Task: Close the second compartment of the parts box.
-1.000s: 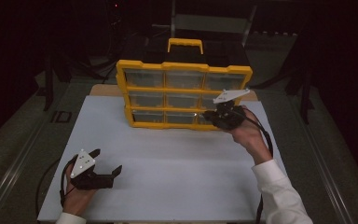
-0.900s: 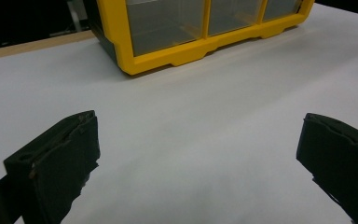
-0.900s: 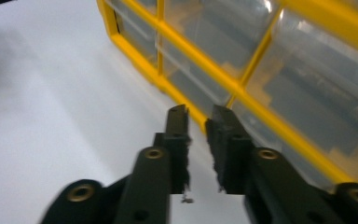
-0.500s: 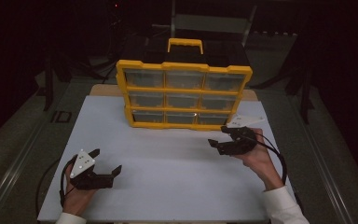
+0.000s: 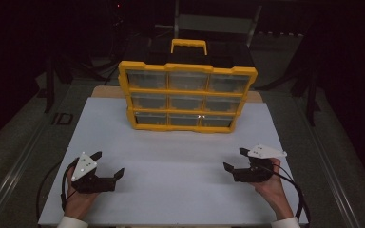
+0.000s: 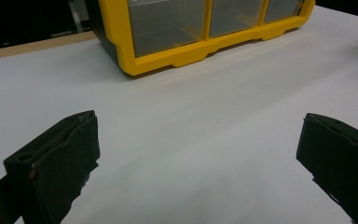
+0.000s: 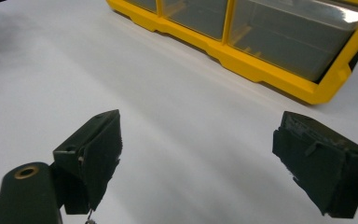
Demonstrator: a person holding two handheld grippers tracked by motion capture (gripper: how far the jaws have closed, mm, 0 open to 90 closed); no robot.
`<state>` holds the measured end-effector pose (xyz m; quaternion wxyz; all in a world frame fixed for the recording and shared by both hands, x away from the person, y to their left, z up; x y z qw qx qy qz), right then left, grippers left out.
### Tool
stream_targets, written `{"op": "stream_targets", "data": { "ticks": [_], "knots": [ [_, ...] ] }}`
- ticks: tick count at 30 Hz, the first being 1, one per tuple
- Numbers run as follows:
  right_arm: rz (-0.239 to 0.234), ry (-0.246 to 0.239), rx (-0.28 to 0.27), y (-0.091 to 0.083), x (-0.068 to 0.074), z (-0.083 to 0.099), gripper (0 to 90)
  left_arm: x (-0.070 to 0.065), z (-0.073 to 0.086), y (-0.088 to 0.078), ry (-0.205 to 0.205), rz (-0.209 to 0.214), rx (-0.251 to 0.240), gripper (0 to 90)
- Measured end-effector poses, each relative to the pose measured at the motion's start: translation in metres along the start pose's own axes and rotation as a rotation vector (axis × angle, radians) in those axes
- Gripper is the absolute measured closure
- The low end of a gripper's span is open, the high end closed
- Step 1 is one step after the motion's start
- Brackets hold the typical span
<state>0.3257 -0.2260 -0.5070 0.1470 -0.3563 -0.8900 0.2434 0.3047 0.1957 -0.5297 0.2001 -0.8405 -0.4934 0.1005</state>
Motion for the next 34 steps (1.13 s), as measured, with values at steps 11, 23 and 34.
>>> {"op": "stream_targets", "data": {
  "ticks": [11, 23, 34],
  "knots": [
    [0.048, -0.005, -0.133, -0.005, 0.005, 0.028, 12.3, 0.002, -0.002, -0.002, -0.003, -0.010, -0.014, 0.2],
    [0.070, -0.024, -0.175, -0.010, 0.006, 0.034, 12.2, 0.002, -0.002, -0.003, 0.003, -0.013, -0.015, 0.2],
    [0.060, -0.016, -0.193, -0.013, 0.006, 0.034, 11.8, 0.002, -0.002, 0.000, 0.011, -0.013, -0.009, 0.2]
  ]
}}
Point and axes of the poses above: each handheld gripper's, and its own axes: y roughly forward along the jaws, z roughly out of its underside, x roughly to its left, the point moved 8 cm from there along y, roughly forward along the jaws, and after that the axes turned 5 degrees about -z, right-handed, at the moved point
